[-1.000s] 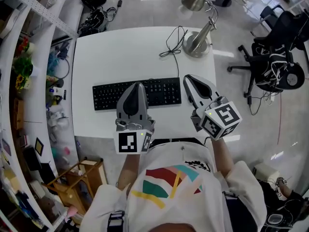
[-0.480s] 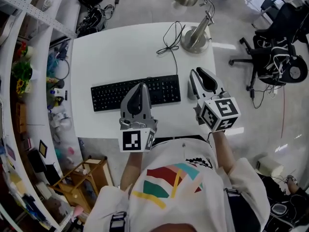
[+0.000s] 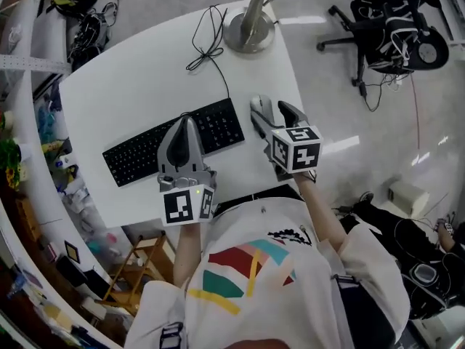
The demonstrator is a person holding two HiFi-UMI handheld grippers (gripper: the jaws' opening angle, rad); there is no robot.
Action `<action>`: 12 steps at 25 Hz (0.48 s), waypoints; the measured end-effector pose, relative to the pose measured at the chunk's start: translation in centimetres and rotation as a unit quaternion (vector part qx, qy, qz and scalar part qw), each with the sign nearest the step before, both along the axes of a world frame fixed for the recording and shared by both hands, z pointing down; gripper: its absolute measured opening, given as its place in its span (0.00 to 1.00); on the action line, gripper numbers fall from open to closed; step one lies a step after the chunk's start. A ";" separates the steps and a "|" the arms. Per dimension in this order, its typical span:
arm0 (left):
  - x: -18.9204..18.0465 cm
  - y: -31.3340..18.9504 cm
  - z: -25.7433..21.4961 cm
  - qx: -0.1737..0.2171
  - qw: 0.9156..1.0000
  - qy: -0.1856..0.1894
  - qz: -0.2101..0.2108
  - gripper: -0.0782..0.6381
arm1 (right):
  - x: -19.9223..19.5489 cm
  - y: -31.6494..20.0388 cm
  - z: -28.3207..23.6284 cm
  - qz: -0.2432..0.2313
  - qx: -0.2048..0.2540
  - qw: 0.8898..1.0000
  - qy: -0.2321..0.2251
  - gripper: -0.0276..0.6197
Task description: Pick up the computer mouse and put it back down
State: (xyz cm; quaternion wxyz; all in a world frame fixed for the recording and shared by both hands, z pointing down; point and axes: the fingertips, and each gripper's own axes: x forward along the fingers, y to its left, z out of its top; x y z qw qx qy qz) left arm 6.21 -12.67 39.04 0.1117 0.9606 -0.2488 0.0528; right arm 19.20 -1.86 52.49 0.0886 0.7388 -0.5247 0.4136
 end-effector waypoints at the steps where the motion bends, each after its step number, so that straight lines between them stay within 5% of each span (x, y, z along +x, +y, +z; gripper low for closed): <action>1: 0.3 0.0 0.7 -0.005 1.000 -0.005 0.004 0.17 | -0.2 0.2 0.9 0.003 -0.010 1.000 -0.007 0.51; 12: 3.6 -0.3 4.8 -0.034 0.997 -0.050 0.052 0.17 | 0.5 0.5 5.9 0.021 -0.086 0.996 -0.001 0.51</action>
